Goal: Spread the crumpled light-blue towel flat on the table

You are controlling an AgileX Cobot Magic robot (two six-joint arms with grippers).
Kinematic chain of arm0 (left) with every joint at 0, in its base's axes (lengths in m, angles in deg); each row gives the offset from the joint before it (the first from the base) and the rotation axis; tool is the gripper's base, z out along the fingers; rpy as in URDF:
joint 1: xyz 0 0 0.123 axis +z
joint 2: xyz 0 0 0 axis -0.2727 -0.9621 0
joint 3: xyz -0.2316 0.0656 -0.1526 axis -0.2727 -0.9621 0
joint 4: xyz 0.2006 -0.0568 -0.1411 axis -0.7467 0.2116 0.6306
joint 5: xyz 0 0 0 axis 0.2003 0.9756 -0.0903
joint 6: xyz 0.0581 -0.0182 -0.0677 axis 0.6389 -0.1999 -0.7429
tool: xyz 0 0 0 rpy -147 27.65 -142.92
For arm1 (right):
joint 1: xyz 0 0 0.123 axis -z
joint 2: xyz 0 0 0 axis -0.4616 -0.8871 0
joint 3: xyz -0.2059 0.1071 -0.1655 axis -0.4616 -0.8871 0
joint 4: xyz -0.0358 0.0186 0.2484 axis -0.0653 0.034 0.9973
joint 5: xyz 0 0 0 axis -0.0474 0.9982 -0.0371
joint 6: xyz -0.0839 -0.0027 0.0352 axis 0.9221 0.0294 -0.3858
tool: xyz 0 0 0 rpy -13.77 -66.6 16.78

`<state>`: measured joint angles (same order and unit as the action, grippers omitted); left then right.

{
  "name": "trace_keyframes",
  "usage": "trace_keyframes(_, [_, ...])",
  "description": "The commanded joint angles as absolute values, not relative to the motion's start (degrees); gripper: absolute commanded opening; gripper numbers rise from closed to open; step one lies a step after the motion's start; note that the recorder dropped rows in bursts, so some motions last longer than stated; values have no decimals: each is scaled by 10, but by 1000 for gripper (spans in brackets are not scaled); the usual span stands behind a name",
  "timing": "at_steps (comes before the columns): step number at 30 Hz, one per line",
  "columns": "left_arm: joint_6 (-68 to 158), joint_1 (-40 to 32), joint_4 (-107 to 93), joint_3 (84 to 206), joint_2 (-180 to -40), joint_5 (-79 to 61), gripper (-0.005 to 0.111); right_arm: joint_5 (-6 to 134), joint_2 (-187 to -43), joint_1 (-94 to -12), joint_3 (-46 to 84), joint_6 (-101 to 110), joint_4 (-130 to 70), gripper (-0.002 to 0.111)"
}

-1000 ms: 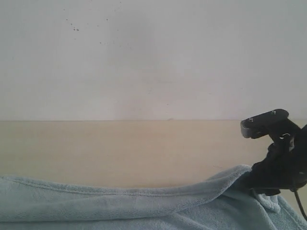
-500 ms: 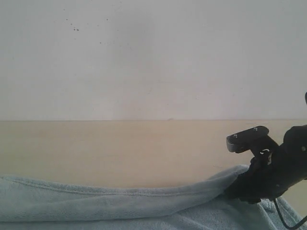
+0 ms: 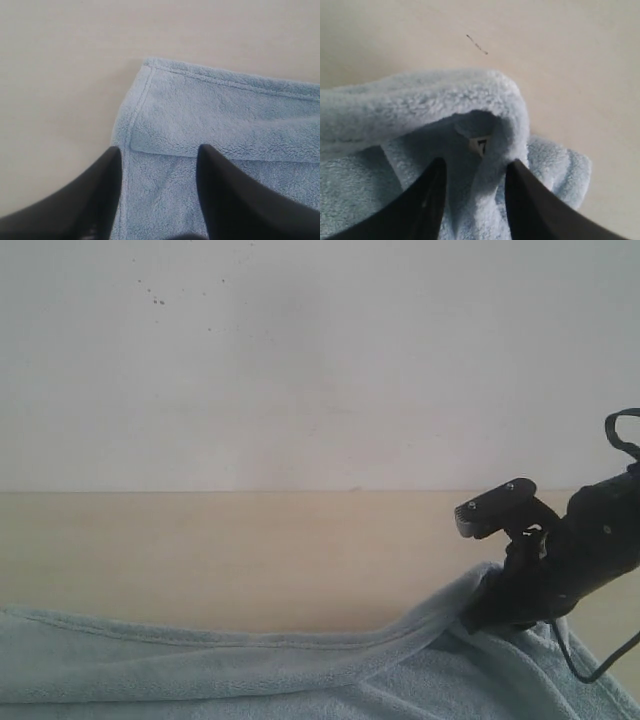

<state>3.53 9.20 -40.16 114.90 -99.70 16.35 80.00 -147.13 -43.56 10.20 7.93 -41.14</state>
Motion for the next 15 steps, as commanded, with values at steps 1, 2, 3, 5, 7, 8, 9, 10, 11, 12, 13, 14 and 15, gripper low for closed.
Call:
trace_keyframes(1, [35,93,-393,1148,-992,158,45,810,-1475,-434,108,79,-464,38])
trace_keyframes(2, [35,93,-393,1148,-992,157,45,809,-1478,-434,108,71,-472,38])
trace_keyframes(3, [35,93,-393,1148,-992,156,45,806,-1479,-434,108,61,-483,38])
trace_keyframes(5, [35,93,-393,1148,-992,152,45,799,-1487,-434,108,39,-493,38])
trace_keyframes(7, [35,93,-393,1148,-992,151,45,798,-1494,-434,108,29,-493,38])
trace_keyframes(8, [35,93,-393,1148,-992,149,45,800,-1498,-434,108,24,-493,38])
trace_keyframes(9, [35,93,-393,1148,-992,149,45,804,-1501,-434,108,21,-493,38])
trace_keyframes(10, [35,93,-393,1148,-992,148,45,809,-1502,-434,108,21,-493,38])
trace_keyframes(11, [35,93,-393,1148,-992,146,45,810,-1504,-434,108,22,-493,38])
trace_keyframes(12, [35,93,-392,1148,-992,145,45,810,-1504,-434,108,22,-493,38])
trace_keyframes(13, [35,93,-390,1148,-992,144,45,807,-1503,-434,108,22,-493,38])
trace_keyframes(14, [35,93,-390,1148,-992,144,45,803,-1503,-434,108,22,-493,38])
trace_keyframes(15, [35,93,-390,1148,-992,144,45,802,-1505,-434,108,22,-493,38])
